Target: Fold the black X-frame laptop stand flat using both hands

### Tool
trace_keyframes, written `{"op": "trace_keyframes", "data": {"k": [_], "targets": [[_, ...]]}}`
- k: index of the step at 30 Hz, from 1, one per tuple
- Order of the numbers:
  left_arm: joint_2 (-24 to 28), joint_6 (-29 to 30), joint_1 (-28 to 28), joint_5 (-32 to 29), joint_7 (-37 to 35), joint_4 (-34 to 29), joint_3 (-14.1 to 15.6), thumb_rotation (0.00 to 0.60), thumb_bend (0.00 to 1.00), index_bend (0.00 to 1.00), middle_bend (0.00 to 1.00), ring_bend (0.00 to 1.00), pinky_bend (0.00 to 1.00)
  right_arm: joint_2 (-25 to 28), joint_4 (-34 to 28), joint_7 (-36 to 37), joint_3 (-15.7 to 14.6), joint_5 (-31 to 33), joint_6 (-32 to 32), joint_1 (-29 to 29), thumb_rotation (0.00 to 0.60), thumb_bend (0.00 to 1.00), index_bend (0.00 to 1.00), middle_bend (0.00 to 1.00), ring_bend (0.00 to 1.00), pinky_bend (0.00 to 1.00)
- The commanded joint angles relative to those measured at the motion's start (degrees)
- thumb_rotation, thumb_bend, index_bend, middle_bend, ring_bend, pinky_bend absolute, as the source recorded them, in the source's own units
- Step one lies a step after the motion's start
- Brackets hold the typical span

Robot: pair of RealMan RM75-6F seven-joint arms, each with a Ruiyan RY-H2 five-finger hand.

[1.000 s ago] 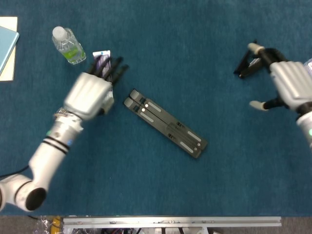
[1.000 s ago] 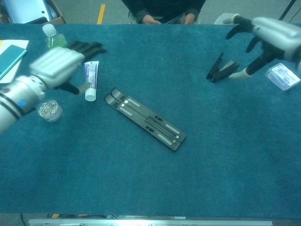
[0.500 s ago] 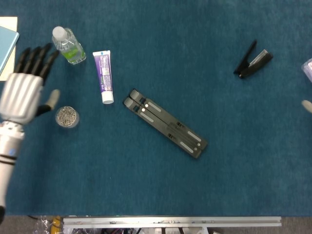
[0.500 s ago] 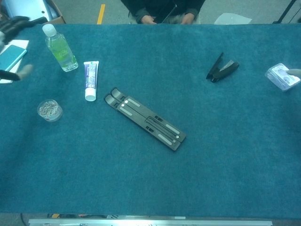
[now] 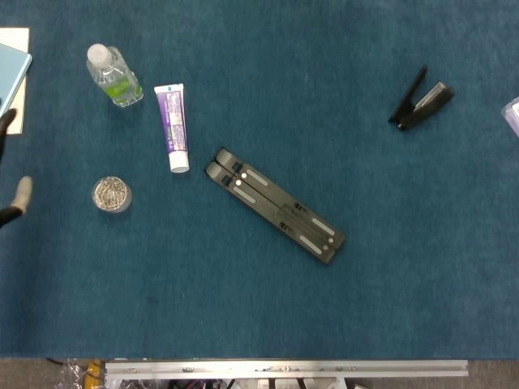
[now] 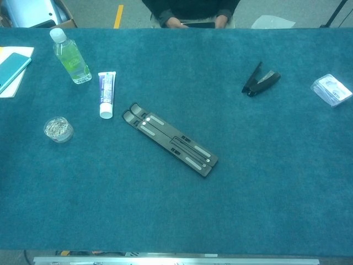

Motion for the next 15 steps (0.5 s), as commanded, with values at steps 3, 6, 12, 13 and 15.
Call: {"op": "trace_keyframes", "data": {"k": [3, 6, 12, 13, 15], "targets": [[1.66, 1.99, 3.49, 0.59, -2.24, -0.43, 0.96, 0.6, 0.39, 0.0, 0.0, 0.0, 0.0, 0.67, -0.02, 1.05, 0.18, -1.72, 0.29, -2.19, 0.6, 0.0, 0.0, 0.19, 0.09, 0.31], [2.3, 2.18, 4.58, 0.6, -2.65, -0.26, 0.93, 0.6, 0.39, 0.0, 0.0, 0.0, 0.0, 0.82, 0.11, 1.29, 0.82, -2.18, -0.02, -2.94, 0.6, 0.0, 0.0, 0.19, 0.09, 0.31], [2.67, 1.92, 5.77, 0.82, -2.78, -0.07, 0.34, 0.6, 0.39, 0.0, 0.0, 0.0, 0.0, 0.85, 0.11, 1.54, 1.92, -2.95, -1.06, -4.08, 0.6, 0.0, 0.0, 0.19, 0.09, 0.31], [2.7, 1.85, 5.86, 0.9, -2.82, -0.13, 0.22, 0.6, 0.39, 0.0, 0.0, 0.0, 0.0, 0.8, 0.12, 1.56, 2.05, -3.03, -1.23, -4.25, 0.6, 0.0, 0.0, 0.19, 0.09, 0.31], [2.7, 1.83, 6.11, 1.17, -2.98, -0.18, -0.09, 0.6, 0.39, 0.0, 0.0, 0.0, 0.0, 0.71, 0.05, 1.67, 2.37, -3.2, -1.54, -4.66, 0.6, 0.0, 0.0, 0.19, 0.09, 0.31]]}}
